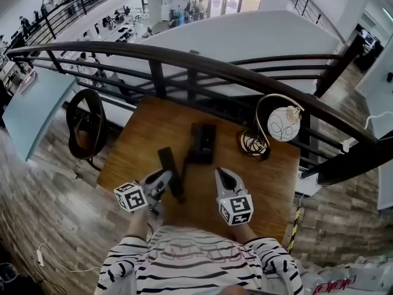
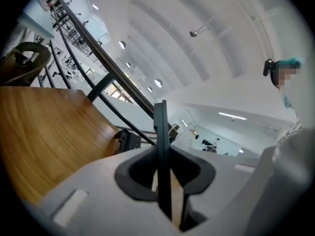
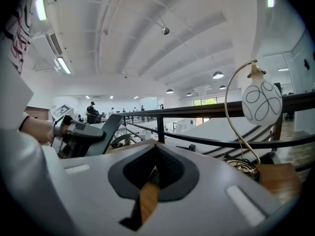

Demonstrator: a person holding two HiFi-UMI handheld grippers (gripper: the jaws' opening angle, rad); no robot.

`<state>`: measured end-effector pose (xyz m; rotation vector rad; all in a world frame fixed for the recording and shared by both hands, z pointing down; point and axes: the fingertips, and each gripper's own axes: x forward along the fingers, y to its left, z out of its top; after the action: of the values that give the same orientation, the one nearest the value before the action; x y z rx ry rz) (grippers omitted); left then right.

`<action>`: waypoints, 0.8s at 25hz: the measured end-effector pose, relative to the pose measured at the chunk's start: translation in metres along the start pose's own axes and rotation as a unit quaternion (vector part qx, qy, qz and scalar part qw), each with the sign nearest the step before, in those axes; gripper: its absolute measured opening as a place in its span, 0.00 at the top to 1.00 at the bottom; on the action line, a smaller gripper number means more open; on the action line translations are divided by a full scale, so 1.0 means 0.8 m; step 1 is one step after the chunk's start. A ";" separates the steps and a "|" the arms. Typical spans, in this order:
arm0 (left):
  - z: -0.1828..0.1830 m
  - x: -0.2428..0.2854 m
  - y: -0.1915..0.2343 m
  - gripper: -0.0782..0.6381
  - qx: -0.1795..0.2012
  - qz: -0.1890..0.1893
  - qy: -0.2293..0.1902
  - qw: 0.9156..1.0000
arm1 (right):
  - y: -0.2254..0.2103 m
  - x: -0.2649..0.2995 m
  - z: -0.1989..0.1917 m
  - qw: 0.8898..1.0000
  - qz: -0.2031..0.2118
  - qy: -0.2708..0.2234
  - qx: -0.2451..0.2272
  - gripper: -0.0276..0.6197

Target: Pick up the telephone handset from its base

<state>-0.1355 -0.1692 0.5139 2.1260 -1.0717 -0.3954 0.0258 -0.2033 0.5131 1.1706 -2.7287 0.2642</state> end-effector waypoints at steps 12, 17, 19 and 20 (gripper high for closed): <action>-0.043 -0.048 -0.041 0.79 -0.002 0.017 -0.029 0.999 | 0.038 -0.055 -0.008 0.999 0.034 0.000 -0.010 0.96; -0.066 -0.054 -0.054 0.79 -0.003 0.027 -0.041 0.999 | 0.031 -0.076 -0.018 0.999 0.043 0.003 -0.010 0.96; -0.073 -0.058 -0.058 0.79 -0.003 0.031 -0.044 0.999 | 0.032 -0.082 -0.021 0.999 0.045 0.004 -0.010 0.96; -0.075 -0.062 -0.059 0.79 -0.003 0.033 -0.045 0.998 | 0.034 -0.083 -0.022 0.999 0.046 0.004 -0.010 0.96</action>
<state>-0.1057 -0.0833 0.5197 2.0777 -1.1881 -0.4658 0.0527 -0.1342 0.5128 1.0380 -2.7745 0.2521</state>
